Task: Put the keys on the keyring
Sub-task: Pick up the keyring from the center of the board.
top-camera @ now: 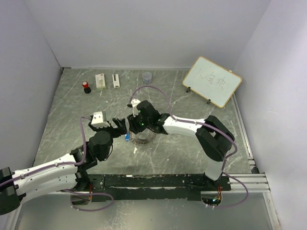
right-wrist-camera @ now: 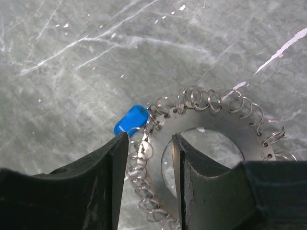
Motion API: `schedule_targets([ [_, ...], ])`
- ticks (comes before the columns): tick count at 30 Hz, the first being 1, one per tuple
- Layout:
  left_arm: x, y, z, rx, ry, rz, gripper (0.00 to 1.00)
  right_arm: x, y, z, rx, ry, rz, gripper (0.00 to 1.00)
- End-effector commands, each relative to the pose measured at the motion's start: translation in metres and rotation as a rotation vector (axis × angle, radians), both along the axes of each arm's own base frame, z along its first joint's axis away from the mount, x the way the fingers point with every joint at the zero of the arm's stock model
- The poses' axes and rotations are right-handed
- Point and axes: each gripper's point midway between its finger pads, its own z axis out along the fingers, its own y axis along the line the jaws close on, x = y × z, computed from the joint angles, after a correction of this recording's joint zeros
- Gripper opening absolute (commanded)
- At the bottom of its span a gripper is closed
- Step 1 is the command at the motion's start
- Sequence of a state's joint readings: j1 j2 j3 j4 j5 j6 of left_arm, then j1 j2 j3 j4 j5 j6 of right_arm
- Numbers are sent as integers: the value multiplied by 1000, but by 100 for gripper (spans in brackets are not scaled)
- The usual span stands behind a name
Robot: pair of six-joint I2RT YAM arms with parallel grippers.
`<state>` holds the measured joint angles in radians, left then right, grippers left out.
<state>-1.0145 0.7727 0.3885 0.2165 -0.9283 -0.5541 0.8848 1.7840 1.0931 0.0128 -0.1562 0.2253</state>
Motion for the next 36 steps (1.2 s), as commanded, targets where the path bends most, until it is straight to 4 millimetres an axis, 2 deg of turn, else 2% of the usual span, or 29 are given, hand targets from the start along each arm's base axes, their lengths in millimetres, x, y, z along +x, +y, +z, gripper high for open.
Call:
schedule_targets([
  [1, 0, 6, -19, -10, 68, 12, 96, 14, 14, 0, 12, -17, -23, 42],
  [14, 6, 19, -29, -38, 106, 38, 96, 11, 17, -23, -24, 27, -25, 42],
  [31, 7, 24, -38, -38, 131, 48, 96, 6, 22, -41, -41, 62, -22, 42],
  [36, 7, 27, -39, -38, 132, 52, 96, 5, 24, -43, -44, 68, -21, 39],
])
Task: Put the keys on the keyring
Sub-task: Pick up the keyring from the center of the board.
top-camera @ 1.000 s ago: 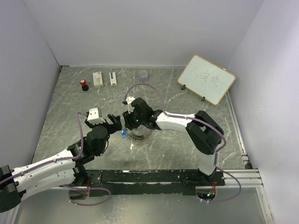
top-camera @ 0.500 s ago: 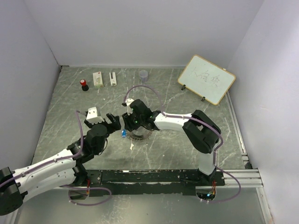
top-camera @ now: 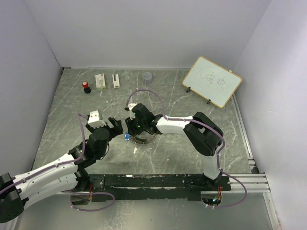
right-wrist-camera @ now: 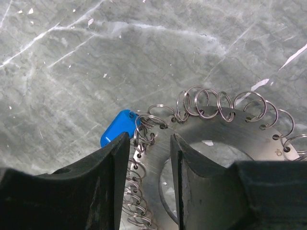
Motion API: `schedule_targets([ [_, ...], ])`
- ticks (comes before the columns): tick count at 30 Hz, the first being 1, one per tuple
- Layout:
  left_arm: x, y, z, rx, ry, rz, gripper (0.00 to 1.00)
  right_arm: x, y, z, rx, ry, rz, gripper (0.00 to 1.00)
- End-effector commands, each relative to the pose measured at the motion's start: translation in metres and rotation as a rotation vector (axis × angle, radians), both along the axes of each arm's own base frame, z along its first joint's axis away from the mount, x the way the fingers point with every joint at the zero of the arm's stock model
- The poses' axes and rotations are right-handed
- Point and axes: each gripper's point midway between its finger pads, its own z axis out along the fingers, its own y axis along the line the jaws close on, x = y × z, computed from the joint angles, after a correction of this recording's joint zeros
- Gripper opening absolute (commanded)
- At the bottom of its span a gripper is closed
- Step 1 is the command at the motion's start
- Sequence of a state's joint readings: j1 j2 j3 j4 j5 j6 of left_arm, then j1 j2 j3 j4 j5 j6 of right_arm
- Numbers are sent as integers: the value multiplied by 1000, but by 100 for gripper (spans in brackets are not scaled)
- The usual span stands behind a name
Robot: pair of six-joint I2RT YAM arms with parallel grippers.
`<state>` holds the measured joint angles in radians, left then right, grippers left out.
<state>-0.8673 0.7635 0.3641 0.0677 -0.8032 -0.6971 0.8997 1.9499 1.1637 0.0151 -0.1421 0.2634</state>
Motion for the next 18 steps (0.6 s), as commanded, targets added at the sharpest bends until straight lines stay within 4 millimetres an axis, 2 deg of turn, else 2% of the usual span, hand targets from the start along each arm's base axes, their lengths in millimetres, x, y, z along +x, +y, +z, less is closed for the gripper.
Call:
schedule_targets([
  [1, -1, 3, -1, -12, 2, 5, 97, 3, 10, 5, 21, -7, 0, 38],
  [3, -1, 4, -1, -12, 1, 6, 96, 2, 11, 4, 20, -4, 2, 34],
  [6, -1, 5, -1, -14, 2, 9, 96, 2, 12, 2, 18, 2, 0, 23],
  [11, -1, 7, -2, -14, 1, 12, 96, 1, 11, 2, 14, 9, -2, 17],
  [15, -1, 7, -2, -15, 3, 10, 97, 2, 8, 2, 5, 4, -14, 0],
  [18, -1, 6, -2, -14, 3, 7, 97, 5, 6, 13, 23, -29, -27, 0],
])
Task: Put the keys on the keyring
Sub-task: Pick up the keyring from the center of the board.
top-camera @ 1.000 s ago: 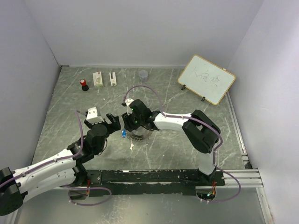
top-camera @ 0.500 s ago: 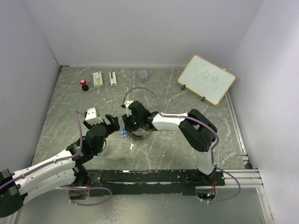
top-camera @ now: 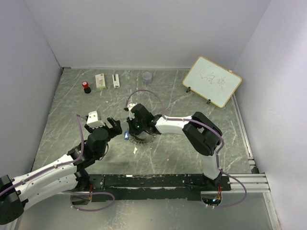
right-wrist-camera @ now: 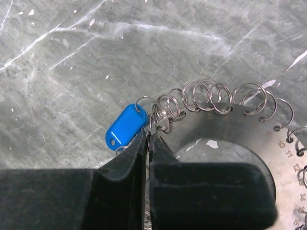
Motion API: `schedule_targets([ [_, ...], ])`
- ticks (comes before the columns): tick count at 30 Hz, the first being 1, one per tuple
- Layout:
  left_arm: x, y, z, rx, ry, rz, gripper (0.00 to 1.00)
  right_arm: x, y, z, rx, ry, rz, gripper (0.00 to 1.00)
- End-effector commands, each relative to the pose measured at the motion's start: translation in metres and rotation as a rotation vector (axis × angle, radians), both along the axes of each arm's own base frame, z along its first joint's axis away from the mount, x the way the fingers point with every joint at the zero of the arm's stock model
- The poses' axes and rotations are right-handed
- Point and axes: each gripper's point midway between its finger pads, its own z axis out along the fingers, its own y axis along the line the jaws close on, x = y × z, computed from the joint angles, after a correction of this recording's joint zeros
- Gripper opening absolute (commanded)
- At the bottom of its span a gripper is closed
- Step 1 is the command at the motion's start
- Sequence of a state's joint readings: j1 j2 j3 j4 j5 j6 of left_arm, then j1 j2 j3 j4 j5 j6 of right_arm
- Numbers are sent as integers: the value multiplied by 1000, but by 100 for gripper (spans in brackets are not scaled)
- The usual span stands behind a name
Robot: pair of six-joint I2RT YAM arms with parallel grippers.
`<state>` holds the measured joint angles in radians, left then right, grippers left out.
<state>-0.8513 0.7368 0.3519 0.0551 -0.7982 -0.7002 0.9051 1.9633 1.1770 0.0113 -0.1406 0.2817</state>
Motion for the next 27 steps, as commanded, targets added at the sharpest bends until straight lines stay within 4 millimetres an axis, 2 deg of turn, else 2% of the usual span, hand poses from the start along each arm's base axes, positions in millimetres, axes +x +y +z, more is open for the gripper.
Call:
schedule_targets([
  [1, 0, -1, 0, -8, 3, -8, 97, 5, 1, 20, 28, -53, -19, 0],
  [9, 3, -4, -1, -3, 4, -17, 96, 8, -7, 53, 50, -130, -20, 0],
  [27, 2, -3, -2, -8, 3, -19, 96, 12, -32, 104, 65, -225, -54, 0],
])
